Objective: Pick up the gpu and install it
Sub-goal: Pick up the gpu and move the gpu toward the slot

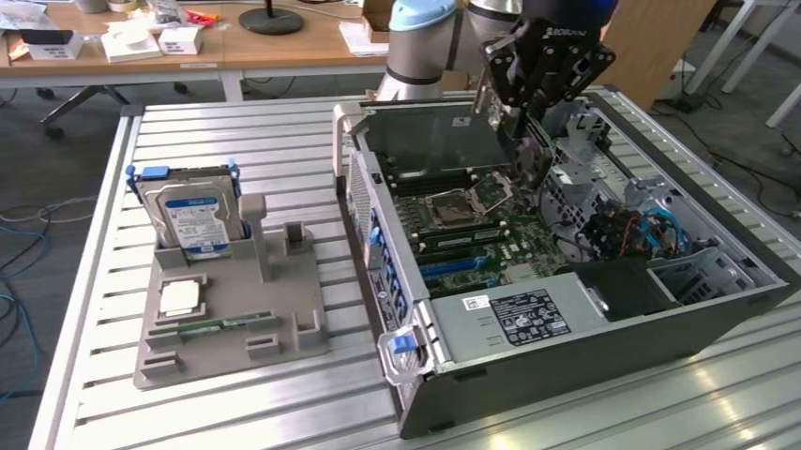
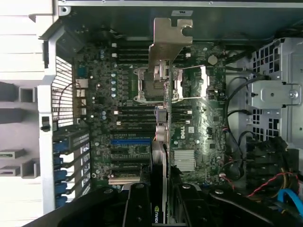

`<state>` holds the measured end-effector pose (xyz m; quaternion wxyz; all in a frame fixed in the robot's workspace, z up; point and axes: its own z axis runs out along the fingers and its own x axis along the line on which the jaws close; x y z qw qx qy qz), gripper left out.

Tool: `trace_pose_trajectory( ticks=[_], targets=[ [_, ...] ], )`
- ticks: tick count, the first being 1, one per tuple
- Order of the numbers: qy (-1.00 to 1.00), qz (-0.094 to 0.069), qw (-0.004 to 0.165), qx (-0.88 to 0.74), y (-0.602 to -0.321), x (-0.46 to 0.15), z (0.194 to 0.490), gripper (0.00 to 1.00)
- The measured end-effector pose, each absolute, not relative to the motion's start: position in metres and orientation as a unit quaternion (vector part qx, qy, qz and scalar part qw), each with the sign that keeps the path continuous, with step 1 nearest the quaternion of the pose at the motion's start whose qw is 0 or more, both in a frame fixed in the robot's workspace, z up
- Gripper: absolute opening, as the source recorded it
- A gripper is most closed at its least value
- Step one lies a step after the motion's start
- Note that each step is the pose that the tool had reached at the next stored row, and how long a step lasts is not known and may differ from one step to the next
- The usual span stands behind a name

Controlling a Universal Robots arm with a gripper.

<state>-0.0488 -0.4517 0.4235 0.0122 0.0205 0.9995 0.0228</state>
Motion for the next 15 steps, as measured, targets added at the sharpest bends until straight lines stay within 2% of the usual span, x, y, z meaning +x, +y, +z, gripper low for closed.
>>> trace_pose_trajectory(
  ticks=[15],
  targets=[
    [0.999,0.023,0.012,0.02,-0.452,0.02,0.423,0.26]
  ],
)
